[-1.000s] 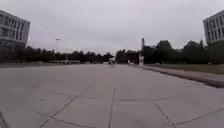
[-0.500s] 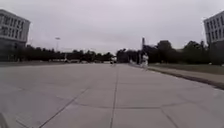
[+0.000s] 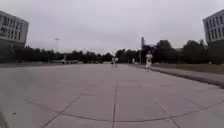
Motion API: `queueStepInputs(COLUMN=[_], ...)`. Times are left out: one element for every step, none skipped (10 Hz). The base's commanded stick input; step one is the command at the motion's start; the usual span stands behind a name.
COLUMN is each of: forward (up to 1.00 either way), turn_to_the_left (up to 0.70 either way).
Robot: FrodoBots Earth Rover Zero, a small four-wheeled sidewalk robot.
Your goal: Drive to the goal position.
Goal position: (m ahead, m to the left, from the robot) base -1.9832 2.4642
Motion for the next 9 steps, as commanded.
queueStepInputs(forward=[0.70,0.70,0.70,0.70,0.70,0.70,0.70,0.70,0.70], turn_to_the_left=[0.00,0.00,0.00,0.00,0.00,0.00,0.00,0.00,0.00])
